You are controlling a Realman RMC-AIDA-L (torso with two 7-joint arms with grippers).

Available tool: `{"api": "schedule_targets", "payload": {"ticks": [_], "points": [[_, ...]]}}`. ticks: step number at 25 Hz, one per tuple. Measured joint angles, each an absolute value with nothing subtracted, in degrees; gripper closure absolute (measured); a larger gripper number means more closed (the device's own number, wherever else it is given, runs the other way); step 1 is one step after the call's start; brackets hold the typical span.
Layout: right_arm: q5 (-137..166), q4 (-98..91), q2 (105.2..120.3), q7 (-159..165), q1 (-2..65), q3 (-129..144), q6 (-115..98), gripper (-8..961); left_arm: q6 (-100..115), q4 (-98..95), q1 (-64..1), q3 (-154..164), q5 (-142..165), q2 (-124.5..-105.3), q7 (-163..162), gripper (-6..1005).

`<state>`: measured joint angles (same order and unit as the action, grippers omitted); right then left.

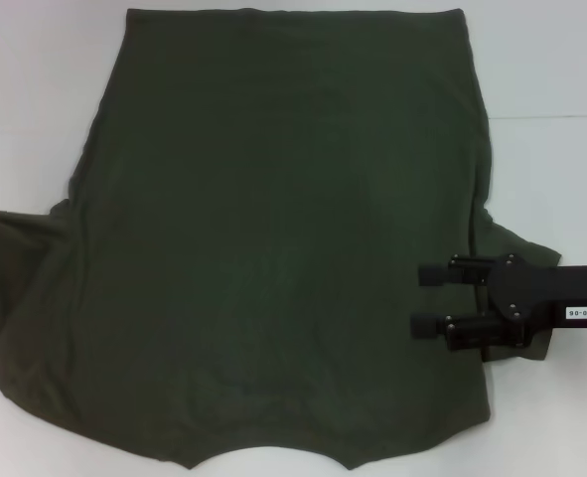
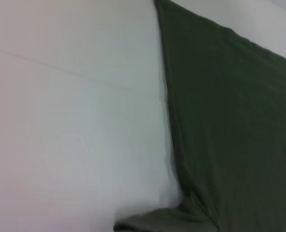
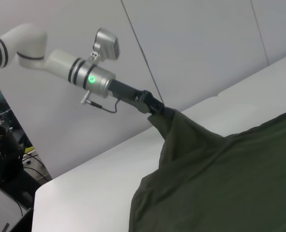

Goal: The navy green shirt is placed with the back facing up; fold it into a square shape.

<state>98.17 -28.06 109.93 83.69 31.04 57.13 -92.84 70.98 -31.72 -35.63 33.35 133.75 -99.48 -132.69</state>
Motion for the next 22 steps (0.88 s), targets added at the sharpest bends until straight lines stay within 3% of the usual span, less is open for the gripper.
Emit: {"api": "schedule_targets", "payload": {"ticks": [5, 13, 16, 22], "points": [[98.68, -28.03, 109.94, 83.74, 31.02, 57.13, -92.79, 98, 75.01, -32.89, -38.18, 33.1, 137.35, -98.28, -136.49, 979], [98.79, -28.03, 110.14, 83.49, 31.02, 57.12, -92.63, 102, 79.24, -32.57, -42.65, 33.87, 137.87, -98.22, -145.62, 967], [98.8, -28.04, 110.16, 83.44, 31.02, 57.12, -92.61, 103, 79.48, -32.33, -44.07, 33.97, 137.91, -99.32, -149.45, 963], [98.82, -27.99, 110.19, 83.48, 30.97, 57.13, -92.53, 106, 77.47, -31.49, -46.31, 33.95, 137.9, -103.94, -153.96, 954]]}}
